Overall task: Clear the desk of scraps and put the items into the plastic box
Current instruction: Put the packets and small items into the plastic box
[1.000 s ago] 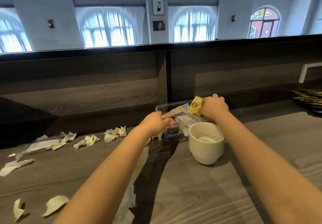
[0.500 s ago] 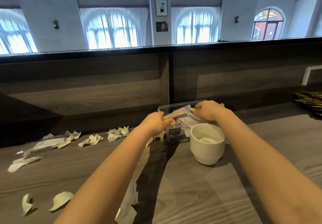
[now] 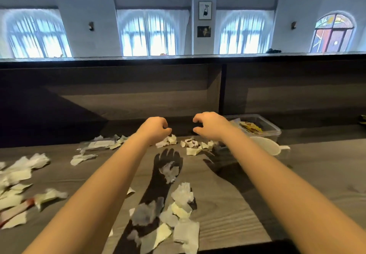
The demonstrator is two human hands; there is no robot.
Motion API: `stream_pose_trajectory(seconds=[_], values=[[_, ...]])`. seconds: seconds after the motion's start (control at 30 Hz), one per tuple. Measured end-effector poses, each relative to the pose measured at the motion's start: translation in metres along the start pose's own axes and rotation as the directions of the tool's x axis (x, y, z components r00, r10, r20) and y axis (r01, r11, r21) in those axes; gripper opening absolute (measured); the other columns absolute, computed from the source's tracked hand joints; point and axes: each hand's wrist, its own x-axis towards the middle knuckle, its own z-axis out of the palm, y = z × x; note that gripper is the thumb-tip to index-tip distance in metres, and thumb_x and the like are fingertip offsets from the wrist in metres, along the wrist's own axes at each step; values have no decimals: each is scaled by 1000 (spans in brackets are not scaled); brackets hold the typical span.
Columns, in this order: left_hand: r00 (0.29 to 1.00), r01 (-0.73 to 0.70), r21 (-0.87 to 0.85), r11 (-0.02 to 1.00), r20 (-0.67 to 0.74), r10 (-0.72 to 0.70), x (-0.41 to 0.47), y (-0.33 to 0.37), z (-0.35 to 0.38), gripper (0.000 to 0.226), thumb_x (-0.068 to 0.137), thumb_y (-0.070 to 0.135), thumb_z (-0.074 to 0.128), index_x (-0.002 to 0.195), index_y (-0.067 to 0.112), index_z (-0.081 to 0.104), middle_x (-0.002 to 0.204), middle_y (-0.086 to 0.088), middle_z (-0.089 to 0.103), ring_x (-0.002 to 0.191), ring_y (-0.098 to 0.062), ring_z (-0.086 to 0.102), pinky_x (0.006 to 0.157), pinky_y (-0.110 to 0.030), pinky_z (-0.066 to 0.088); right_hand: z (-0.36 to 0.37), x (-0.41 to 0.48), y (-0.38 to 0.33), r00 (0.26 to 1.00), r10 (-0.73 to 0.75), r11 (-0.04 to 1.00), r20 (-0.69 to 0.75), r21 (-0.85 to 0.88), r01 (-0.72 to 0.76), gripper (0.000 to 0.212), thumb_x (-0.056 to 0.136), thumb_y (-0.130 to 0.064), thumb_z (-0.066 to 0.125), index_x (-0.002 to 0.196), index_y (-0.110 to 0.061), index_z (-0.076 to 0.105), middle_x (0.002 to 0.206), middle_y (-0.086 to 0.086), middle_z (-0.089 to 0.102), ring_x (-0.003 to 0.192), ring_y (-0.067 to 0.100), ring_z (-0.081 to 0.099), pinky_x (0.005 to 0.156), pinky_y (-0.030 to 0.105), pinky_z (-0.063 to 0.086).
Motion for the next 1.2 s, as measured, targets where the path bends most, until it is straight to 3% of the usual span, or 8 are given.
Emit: stream_pose_trajectory(seconds=[0.27, 0.5, 0.63, 0.83, 0.93, 1.0, 1.1, 1.2], values=[[993, 108, 37, 993, -53, -106, -46, -99, -42, 30, 92, 28, 53, 116, 11, 60, 110, -8, 63, 98, -20, 58, 82, -32, 48, 34, 1, -96, 988, -131, 991, 83, 46, 128, 29, 95, -31, 52, 121, -20, 58, 116, 3, 62, 101, 19, 59, 86, 35, 51], [970, 229, 2, 973, -85, -228, -75, -195, -66, 25, 93, 27, 54, 109, 11, 62, 93, 0, 57, 85, -14, 54, 74, -28, 42, 75, 18, -175, 975, -182, 983, 127, 38, 178, 25, 94, -30, 51, 114, -18, 61, 114, 5, 63, 101, 22, 59, 87, 38, 52], [953, 291, 2, 957, -91, -289, -81, -244, -77, 24, 91, 26, 56, 110, 13, 62, 104, -5, 63, 89, -16, 55, 75, -28, 41, 100, 40, -208, 971, -189, 982, 147, 18, 188, 29, 93, -28, 51, 119, -17, 58, 119, 7, 61, 104, 25, 58, 89, 41, 51], [909, 403, 33, 915, -133, -396, -83, -299, -86, 41, 91, 29, 54, 128, 12, 53, 128, -11, 56, 115, -27, 53, 89, -33, 43, 136, 84, -242, 964, -181, 980, 197, -47, 193, 48, 93, -27, 52, 138, -17, 39, 138, 9, 47, 121, 29, 50, 94, 42, 47], [908, 399, 38, 916, -155, -389, -80, -319, -85, 50, 89, 31, 56, 135, 13, 47, 136, -9, 51, 123, -25, 50, 99, -36, 42, 149, 106, -255, 966, -166, 978, 199, -88, 187, 51, 91, -30, 54, 139, -18, 38, 138, 9, 46, 122, 30, 49, 95, 44, 46], [914, 384, 40, 922, -158, -374, -75, -327, -85, 52, 88, 30, 59, 136, 15, 45, 136, -9, 52, 120, -25, 52, 98, -36, 46, 155, 119, -261, 965, -151, 979, 213, -105, 176, 54, 91, -29, 54, 141, -18, 35, 140, 10, 44, 124, 32, 47, 98, 46, 44], [922, 359, -6, 933, -155, -356, -65, -329, -84, 54, 87, 28, 60, 138, 18, 43, 135, -8, 51, 110, -23, 57, 88, -36, 53, 161, 133, -265, 951, -132, 980, 279, -106, 168, 45, 93, -27, 49, 137, -20, 41, 135, 11, 49, 120, 31, 49, 97, 45, 44], [935, 310, -27, 950, -174, -310, -55, -326, -82, 54, 88, 27, 61, 138, 20, 42, 134, -6, 51, 107, -19, 57, 79, -28, 53, 169, 142, -264, 956, -144, 968, 256, -164, 189, 19, 95, -19, 46, 110, -18, 58, 110, 9, 60, 97, 27, 57, 83, 40, 49]])
